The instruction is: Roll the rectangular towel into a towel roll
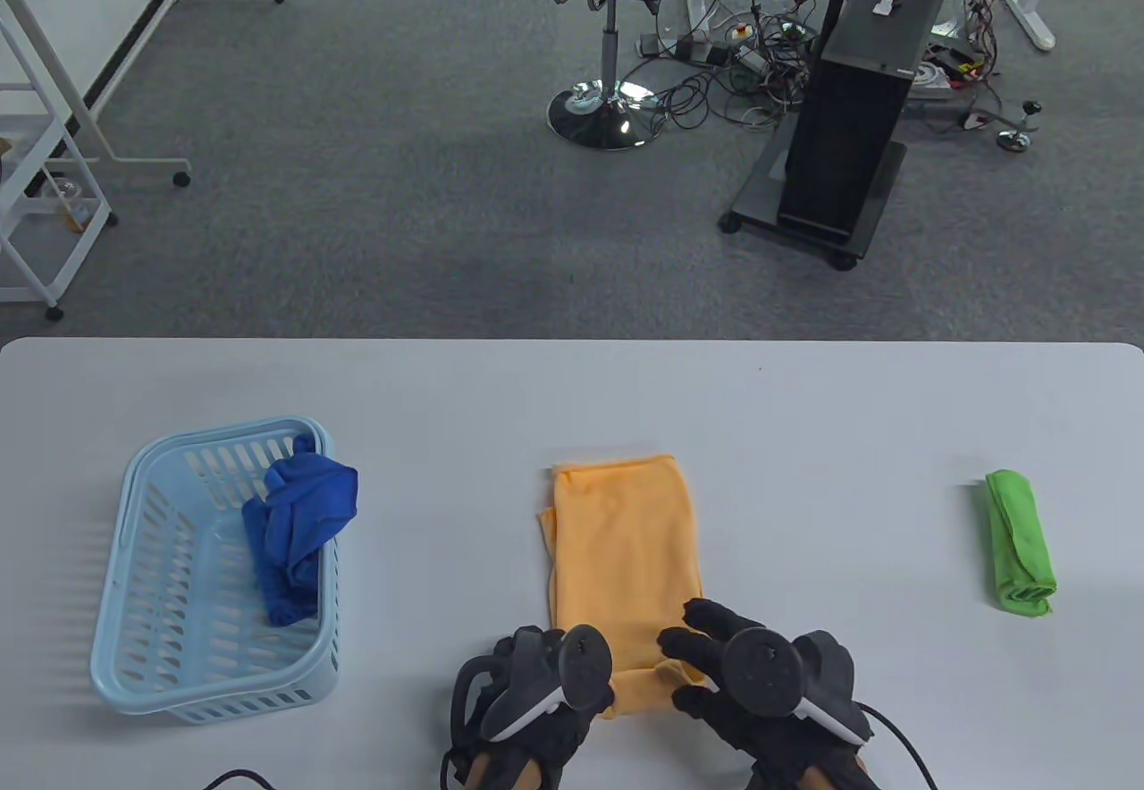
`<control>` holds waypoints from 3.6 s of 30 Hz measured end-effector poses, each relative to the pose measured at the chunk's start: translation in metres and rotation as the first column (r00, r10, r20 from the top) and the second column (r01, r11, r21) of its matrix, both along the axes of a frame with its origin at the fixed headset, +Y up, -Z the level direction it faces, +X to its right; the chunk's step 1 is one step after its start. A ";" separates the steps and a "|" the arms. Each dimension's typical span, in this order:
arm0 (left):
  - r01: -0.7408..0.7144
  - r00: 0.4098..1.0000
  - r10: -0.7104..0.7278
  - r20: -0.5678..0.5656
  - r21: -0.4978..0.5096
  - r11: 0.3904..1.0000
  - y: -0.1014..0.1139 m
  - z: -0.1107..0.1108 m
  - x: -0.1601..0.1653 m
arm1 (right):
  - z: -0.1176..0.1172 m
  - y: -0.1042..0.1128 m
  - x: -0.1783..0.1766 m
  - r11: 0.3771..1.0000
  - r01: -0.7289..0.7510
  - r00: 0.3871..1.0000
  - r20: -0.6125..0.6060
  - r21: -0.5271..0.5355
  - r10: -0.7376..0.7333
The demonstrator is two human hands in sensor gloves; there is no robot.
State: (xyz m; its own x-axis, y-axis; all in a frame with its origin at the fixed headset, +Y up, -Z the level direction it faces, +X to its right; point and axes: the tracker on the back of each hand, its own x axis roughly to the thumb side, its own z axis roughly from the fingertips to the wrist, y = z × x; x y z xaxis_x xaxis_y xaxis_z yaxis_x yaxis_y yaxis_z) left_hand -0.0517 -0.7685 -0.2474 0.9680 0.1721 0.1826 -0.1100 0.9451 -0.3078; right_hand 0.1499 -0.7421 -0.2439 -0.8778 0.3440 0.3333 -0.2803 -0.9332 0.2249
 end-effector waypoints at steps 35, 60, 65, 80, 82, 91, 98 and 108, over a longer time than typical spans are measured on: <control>0.063 0.993 -0.087 0.075 0.279 0.958 0.028 0.019 0.007 | -0.009 -0.034 -0.016 0.961 -0.276 0.959 0.070 0.001 0.275; 0.125 0.990 -0.133 0.045 0.154 0.980 0.001 0.004 0.016 | -0.008 -0.025 -0.018 0.975 -0.212 0.977 0.015 0.061 0.211; 0.224 0.969 -0.231 0.081 0.088 0.971 0.002 0.005 0.019 | -0.008 -0.023 -0.015 0.972 -0.234 0.972 0.015 0.014 0.234; 0.183 0.979 -0.182 0.088 0.001 0.983 -0.005 0.000 0.012 | -0.005 -0.034 -0.029 0.912 -0.411 0.910 0.045 -0.015 0.411; 0.152 0.985 -0.154 0.080 0.024 0.988 -0.004 0.000 0.012 | -0.006 -0.034 -0.028 0.924 -0.383 0.922 0.064 -0.009 0.383; 0.087 0.995 -0.086 0.047 -0.010 0.996 -0.002 -0.002 0.004 | -0.009 -0.032 -0.020 0.949 -0.315 0.945 0.077 -0.034 0.317; 0.113 0.991 -0.113 0.077 0.006 0.994 0.000 -0.001 0.008 | -0.011 -0.028 -0.015 0.946 -0.322 0.941 0.104 -0.032 0.323; 0.183 0.974 -0.199 0.105 0.142 0.973 0.002 0.003 0.018 | -0.009 -0.027 -0.025 0.970 -0.240 0.970 0.058 0.033 0.238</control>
State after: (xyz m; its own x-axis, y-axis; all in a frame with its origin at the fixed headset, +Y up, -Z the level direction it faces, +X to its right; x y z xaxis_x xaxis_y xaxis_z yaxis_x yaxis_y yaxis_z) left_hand -0.0332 -0.7663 -0.2447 0.9508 -0.0469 0.3062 0.1063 0.9778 -0.1804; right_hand 0.1248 -0.7687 -0.2524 -0.9498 0.1099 0.2930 -0.0590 -0.9824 0.1773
